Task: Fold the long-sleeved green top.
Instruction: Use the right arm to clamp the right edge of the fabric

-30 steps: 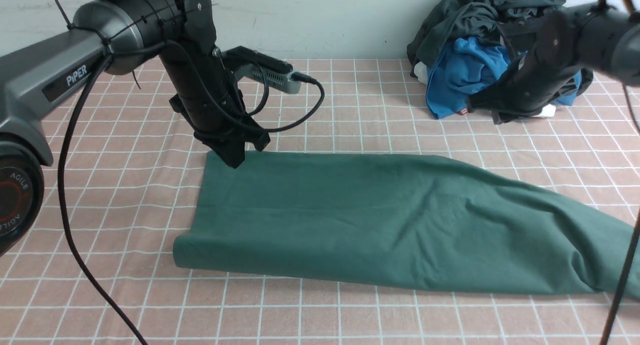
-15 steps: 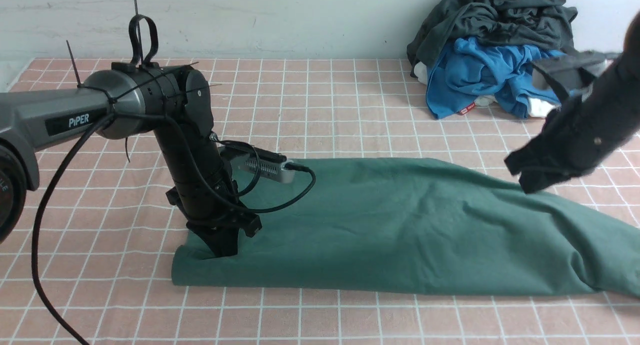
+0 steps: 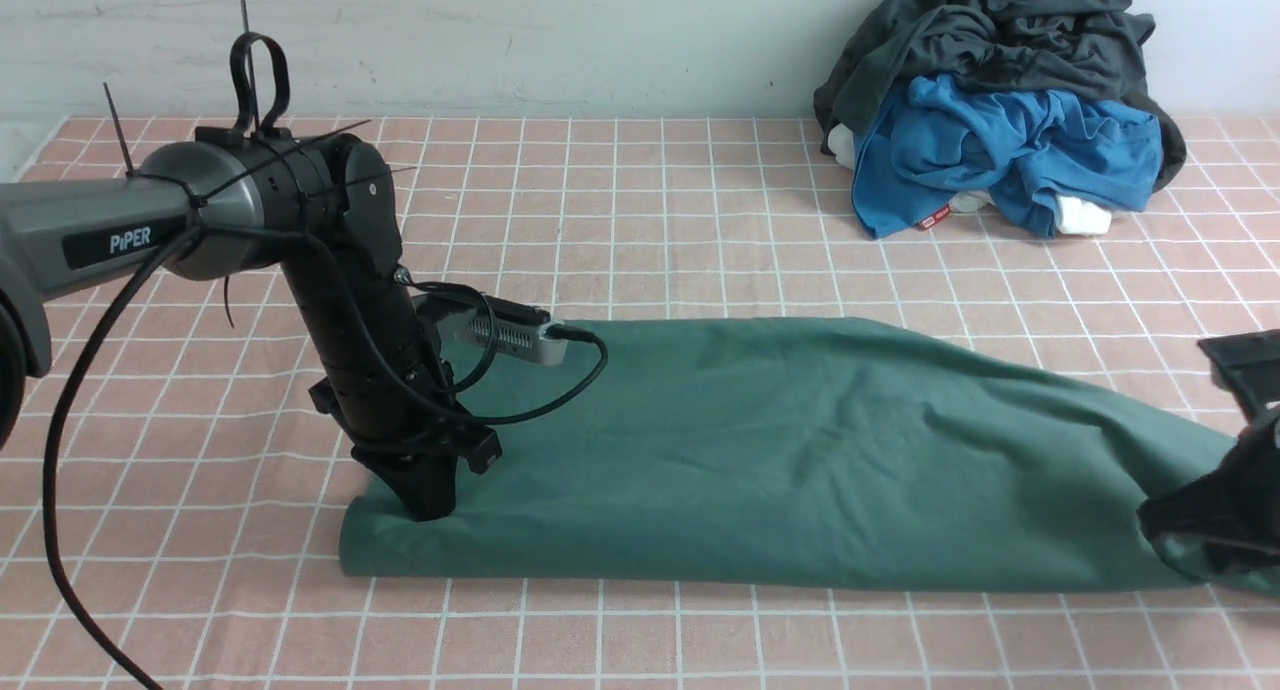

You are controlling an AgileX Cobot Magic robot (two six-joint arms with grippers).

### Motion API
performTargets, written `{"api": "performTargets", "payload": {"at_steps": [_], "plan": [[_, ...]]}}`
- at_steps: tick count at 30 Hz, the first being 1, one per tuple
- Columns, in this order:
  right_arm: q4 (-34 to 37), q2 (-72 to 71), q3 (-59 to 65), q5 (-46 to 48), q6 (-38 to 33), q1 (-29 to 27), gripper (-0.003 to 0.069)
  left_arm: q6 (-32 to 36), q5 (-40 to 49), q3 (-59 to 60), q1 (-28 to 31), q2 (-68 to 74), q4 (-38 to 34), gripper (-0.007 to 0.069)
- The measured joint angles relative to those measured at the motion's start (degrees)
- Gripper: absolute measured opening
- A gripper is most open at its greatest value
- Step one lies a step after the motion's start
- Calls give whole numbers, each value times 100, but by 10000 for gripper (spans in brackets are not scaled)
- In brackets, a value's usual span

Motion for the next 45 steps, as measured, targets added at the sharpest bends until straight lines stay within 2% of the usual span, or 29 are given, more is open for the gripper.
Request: {"api": "performTargets", "payload": {"at_steps": [2, 8, 15, 19, 21, 28, 31, 33, 35, 38, 40, 41, 42, 43, 44, 45], "plan": [[-260, 173, -137, -64, 186, -344, 69, 0, 14, -1, 123, 0, -24, -3], [-276, 508, -721, -6, 254, -1098, 69, 0, 58, -1, 363, 0, -197, -3], [-235, 284, -999, 160, -5, -1190, 69, 48, 69, 1, 374, -7, -215, -3], [-85, 276, -999, 160, -41, -1306, 95, 48, 69, 6, 374, -26, -215, -3], [140, 287, -999, 130, -201, -1451, 150, 48, 69, 11, 374, -29, -215, -3], [1295, 681, -999, 81, -1032, -1730, 447, 52, 69, 8, 374, -29, -215, -3], [1432, 984, -1003, 40, -1121, -1730, 517, 52, 69, 8, 374, -29, -215, -3], [1459, 1062, -1083, 96, -1198, -1742, 536, 52, 69, 8, 374, -29, -215, -3], [1500, 1084, -1108, 135, -1236, -1742, 533, 52, 69, 8, 374, -29, -215, -3], [1599, 1090, -1115, 146, -1335, -1742, 477, 52, 69, 8, 374, -29, -215, -3], [1732, 1090, -1115, 146, -1444, -1742, 404, 52, 69, 8, 374, -29, -215, -3], [1814, 1083, -1115, 146, -1539, -1742, 342, 52, 69, 8, 374, -29, -215, -3], [1828, 1083, -1115, 146, -1539, -1742, 330, 52, 69, 8, 374, -29, -215, -3], [1954, 1047, -1102, 133, -1696, -1737, 232, 52, 69, 8, 374, -29, -215, -3], [1980, 1038, -1094, 129, -1738, -1737, 220, 52, 69, 8, 374, -29, -215, -3], [1999, 980, -1075, 113, -1911, -1731, 118, 52, 69, 8, 374, -29, -215, -3]]}}
